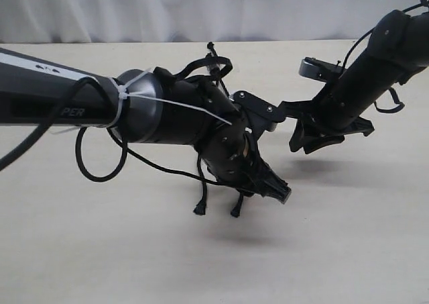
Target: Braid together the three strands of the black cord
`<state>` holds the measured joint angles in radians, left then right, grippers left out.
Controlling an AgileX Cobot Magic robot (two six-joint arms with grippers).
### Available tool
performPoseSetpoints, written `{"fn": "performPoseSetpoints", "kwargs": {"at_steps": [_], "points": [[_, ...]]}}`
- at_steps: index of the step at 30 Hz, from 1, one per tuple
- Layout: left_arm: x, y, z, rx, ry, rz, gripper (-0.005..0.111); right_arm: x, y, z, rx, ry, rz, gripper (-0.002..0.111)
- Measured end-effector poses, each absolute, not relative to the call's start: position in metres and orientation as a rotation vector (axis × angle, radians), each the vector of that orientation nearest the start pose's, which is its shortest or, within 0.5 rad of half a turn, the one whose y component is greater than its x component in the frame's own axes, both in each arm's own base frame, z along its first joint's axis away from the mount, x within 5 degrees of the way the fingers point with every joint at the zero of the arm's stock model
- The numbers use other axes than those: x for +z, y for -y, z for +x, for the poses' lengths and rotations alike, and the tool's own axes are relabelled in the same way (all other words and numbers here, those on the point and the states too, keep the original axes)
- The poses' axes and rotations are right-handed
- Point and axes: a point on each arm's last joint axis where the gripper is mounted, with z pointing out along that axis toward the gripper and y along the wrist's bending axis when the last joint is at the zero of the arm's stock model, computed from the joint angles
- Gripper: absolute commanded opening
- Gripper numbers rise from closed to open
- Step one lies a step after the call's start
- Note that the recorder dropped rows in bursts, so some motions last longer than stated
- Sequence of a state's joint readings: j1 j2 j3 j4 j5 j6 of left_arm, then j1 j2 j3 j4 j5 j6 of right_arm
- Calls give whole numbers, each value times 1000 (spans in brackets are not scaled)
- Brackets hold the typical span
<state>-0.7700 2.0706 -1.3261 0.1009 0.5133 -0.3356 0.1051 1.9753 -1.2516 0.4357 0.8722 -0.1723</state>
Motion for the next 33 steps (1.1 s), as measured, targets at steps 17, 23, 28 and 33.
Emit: {"fn": "performPoseSetpoints", "kwargs": {"at_steps": [17, 23, 28, 33], "points": [[103, 287, 303, -144, -2754, 725, 0, 151, -68, 366, 520, -3019, -2, 29], [138, 280, 306, -149, -2732, 707, 0, 151, -69, 367, 540, -3012, 6, 29], [150, 256, 323, -119, -2754, 636, 0, 151, -70, 367, 545, -3010, 4, 29], [148, 235, 334, -73, -2800, 596, 0, 151, -70, 367, 548, -3009, 4, 29]]}}
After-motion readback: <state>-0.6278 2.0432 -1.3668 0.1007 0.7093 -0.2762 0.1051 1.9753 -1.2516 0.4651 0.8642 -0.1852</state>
